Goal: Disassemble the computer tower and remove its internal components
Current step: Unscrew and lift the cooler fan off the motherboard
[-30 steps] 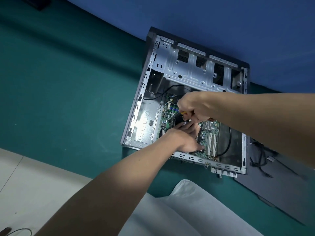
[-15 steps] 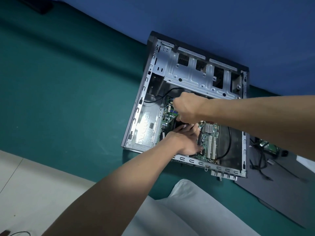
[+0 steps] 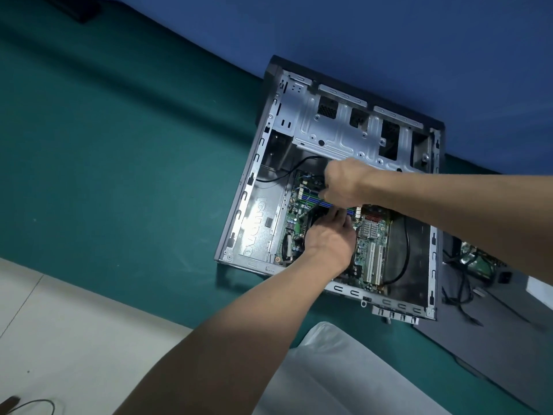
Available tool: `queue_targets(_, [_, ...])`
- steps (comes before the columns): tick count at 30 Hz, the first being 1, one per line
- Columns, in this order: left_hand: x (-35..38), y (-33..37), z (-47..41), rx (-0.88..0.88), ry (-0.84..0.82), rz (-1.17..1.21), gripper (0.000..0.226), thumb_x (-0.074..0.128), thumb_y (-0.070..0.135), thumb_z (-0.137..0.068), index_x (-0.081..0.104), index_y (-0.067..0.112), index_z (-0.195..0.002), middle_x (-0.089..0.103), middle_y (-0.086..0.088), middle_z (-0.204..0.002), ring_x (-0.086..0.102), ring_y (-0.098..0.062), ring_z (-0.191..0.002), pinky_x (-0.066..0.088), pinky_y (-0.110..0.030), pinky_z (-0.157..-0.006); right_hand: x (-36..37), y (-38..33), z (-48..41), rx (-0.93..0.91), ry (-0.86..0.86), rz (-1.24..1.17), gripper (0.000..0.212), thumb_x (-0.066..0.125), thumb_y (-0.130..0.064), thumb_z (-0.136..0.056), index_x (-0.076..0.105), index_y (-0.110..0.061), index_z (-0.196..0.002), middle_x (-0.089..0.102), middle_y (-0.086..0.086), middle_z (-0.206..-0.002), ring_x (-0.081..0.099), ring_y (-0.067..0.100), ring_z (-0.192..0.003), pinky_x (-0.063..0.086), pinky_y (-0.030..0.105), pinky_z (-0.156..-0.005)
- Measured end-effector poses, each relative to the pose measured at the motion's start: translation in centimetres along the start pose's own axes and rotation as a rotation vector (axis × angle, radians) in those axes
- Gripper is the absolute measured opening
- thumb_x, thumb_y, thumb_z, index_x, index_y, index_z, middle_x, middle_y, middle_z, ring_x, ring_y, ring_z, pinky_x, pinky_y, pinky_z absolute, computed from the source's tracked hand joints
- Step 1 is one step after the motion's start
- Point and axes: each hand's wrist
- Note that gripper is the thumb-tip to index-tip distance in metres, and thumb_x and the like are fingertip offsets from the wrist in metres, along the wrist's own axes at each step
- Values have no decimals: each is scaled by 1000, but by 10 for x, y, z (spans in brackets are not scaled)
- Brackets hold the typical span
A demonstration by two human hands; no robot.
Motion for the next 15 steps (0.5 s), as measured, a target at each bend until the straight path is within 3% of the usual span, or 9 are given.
queue_targets(4, [0, 1, 1, -45, 19, 39, 43, 46, 1, -92, 47, 6, -135, 47, -5, -137, 47, -22, -122, 39, -31, -102, 6, 4, 6, -387, 80, 364, 37, 50, -16, -94, 46, -9, -57, 51, 6, -56, 53, 18, -51, 44, 27, -46])
queue_targets(6, [1, 3, 1, -48, 20, 12, 33, 47, 3, -93, 54, 8, -125, 53, -4, -128, 50, -21, -115, 40, -29, -98, 7, 8, 9, -512, 58, 530, 33, 48, -22, -97, 58, -4, -71, 60, 6, -66, 62, 20, -59, 53, 30, -52])
queue_targets(8, [3, 3, 0, -49, 2, -3, 28, 47, 3, -94, 56, 10, -118, 53, -3, -121, 47, -21, -120, 34, -31, -106, 6, 12, 12, -580, 47, 615, 36, 47, -34, -98, 61, -4, -84, 63, 6, -76, 63, 19, -63, 55, 29, -57])
queue_targets(10, [3, 3, 0, -59, -17, 3, 26, 42, 4, -96, 55, 11, -117, 53, -3, -116, 43, -22, -126, 27, -32, -111, 8, 13, 11, -591, 75, 585, 34, 47, -32, -99, 59, -6, -81, 63, 6, -78, 62, 19, -64, 55, 29, -58])
queue_targets(11, [2, 3, 0, -53, 1, -4, 30, 42, 4, -96, 54, 10, -122, 51, -3, -124, 40, -23, -129, 26, -33, -112, 9, 13, 10, -568, 94, 520, 31, 49, -25, -99, 57, -5, -76, 62, 7, -78, 62, 21, -65, 56, 33, -59])
queue_targets(13, [4, 3, -1, -36, 34, -29, 38, 46, 5, -94, 50, 8, -132, 43, -4, -140, 36, -23, -132, 27, -34, -113, 11, 10, 9, -420, 88, 284, 28, 55, -15, -93, 56, -4, -68, 63, 12, -75, 61, 26, -67, 55, 40, -63])
queue_targets(15, [6, 1, 0, -11, 40, -55, 48, 51, 5, -91, 43, 6, -138, 33, -7, -148, 28, -25, -137, 24, -36, -116, 12, 5, 8, -182, 37, -13, 29, 62, -26, -92, 61, -5, -72, 64, 10, -72, 61, 23, -64, 53, 34, -57])
Point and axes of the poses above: each hand's wrist, its own z-axis away from the middle knuckle, its own x-axis out of the palm, y = z × x
